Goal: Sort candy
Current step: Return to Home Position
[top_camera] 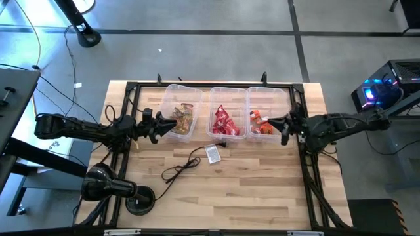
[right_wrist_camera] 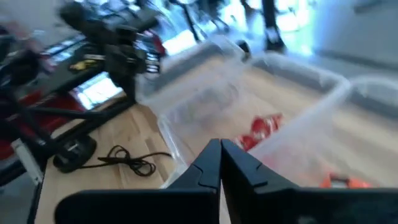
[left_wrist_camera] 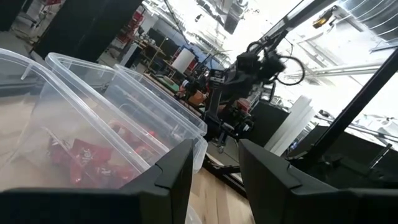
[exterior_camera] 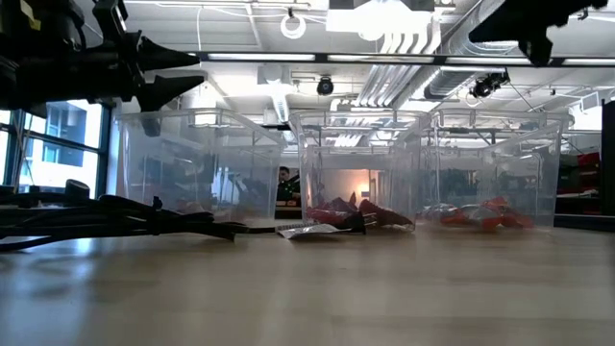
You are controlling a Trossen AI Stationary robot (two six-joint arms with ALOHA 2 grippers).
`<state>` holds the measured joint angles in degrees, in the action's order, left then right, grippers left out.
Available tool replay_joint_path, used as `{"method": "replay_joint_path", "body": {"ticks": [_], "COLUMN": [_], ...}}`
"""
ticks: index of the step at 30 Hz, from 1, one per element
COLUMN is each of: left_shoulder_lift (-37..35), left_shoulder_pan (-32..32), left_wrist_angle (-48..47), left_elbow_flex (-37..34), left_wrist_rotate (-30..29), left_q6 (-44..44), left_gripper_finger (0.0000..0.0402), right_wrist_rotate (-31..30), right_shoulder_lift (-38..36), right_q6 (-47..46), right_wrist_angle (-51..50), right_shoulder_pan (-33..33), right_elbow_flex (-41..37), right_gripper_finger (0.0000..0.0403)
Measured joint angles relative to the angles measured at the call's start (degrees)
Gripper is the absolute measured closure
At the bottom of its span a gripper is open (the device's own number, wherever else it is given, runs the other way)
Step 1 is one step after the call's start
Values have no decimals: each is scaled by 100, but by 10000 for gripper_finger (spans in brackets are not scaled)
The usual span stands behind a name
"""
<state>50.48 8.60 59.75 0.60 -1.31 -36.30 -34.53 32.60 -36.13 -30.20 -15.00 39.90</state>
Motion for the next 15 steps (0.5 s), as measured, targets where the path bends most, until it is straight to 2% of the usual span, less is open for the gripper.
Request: {"method": "replay_joint_path", "body": {"ticks": [3,7,10,13,15], "left_shoulder_lift": [2,2,2,-1,-77], "left_shoulder_pan": [0,0,0,0,0], "left_wrist_angle": [2,0,-1,-16,-92], "left_elbow_flex": [0,0,0,1,2], "left_wrist_rotate": [3,-32,-34,-36,-43], "left_q6": [-3,-3,-2,3,-5], "left_gripper_finger": [282,282,282,282,282], "right_wrist_rotate": [209,524,1050,1676,1749], "right_shoulder_lift": [-691,-1629,-2252,-2713,-2969], "right_q6": [764,946,1078,1588,1889], "right_wrist_angle": [660,820,830,885,885], "right_shoulder_pan": [139,255,264,264,265], "right_elbow_flex": [-756,-1533,-1940,-2203,-2398], "right_gripper_finger": [398,402,402,402,402]}}
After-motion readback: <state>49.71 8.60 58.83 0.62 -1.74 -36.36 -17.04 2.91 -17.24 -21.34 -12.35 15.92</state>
